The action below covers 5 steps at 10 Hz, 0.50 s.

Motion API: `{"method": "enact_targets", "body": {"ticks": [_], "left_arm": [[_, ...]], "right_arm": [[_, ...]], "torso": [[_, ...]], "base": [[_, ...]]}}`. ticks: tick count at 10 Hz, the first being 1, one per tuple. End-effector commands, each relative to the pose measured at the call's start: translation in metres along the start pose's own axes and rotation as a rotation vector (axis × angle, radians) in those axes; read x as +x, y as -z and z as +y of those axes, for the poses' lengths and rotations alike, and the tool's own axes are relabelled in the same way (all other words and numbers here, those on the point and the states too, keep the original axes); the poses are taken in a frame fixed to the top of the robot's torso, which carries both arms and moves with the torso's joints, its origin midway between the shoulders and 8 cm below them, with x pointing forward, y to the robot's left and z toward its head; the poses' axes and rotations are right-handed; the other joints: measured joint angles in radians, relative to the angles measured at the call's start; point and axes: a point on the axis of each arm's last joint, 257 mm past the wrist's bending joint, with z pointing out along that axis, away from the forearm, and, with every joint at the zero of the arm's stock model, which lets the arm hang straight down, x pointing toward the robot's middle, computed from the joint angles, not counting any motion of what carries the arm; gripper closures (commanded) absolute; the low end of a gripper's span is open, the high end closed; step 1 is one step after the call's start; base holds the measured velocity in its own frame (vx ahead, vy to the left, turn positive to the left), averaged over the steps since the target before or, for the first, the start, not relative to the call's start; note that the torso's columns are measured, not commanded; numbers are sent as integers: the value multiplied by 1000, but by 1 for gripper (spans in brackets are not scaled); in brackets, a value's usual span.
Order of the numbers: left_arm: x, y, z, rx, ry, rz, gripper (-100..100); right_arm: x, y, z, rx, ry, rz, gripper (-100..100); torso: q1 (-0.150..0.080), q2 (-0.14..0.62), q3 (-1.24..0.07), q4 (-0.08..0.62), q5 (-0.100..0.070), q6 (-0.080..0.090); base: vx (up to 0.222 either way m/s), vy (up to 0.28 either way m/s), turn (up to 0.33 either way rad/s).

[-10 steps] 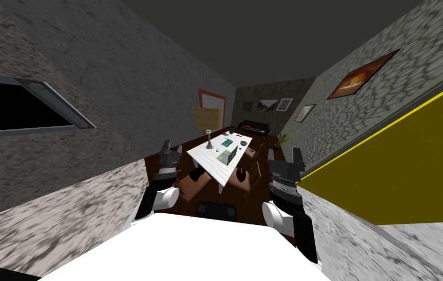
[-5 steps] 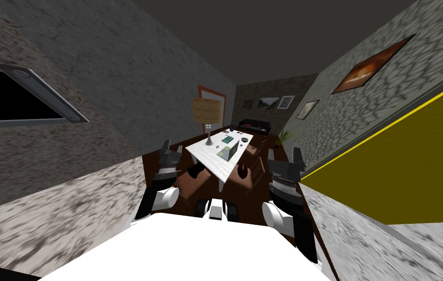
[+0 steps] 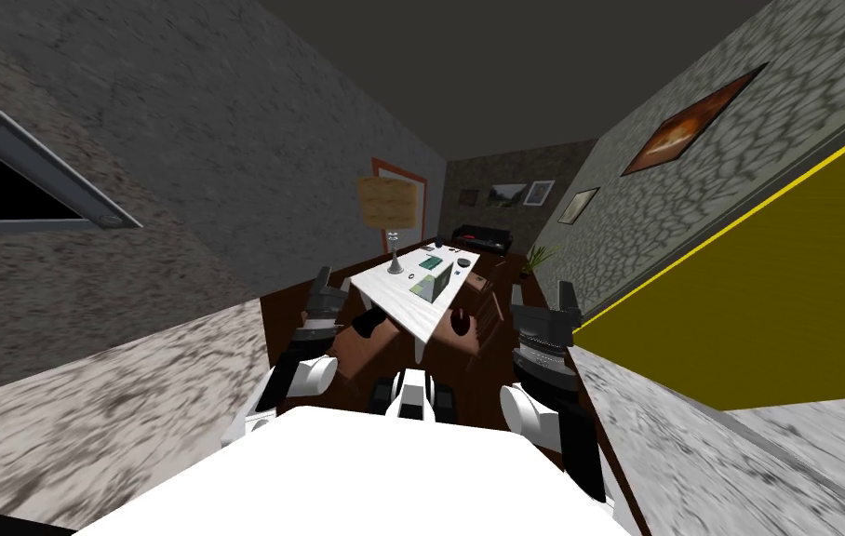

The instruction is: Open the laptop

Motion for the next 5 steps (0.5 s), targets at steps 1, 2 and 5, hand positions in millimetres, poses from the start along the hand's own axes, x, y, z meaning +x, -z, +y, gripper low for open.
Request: {"method": "enact_targets", "body": {"ticks": [1, 2, 5], "left_arm": [[0, -6, 11, -6, -62, 52, -100], [-2, -9, 17, -8, -91, 68, -100], [-10, -22, 33, -1, -177, 99, -100]], "right_arm": [[0, 0, 0, 0, 0, 0, 0], [0, 0, 0, 0, 0, 0, 0], [0, 0, 0, 0, 0, 0, 0]], "torso": [[0, 0, 0, 0, 0, 0], [-1, 0, 0, 0, 0, 0], [0, 0, 0, 0, 0, 0]], "base": [[-12, -54, -141], [-16, -69, -209], [-10, -84, -211]]}}
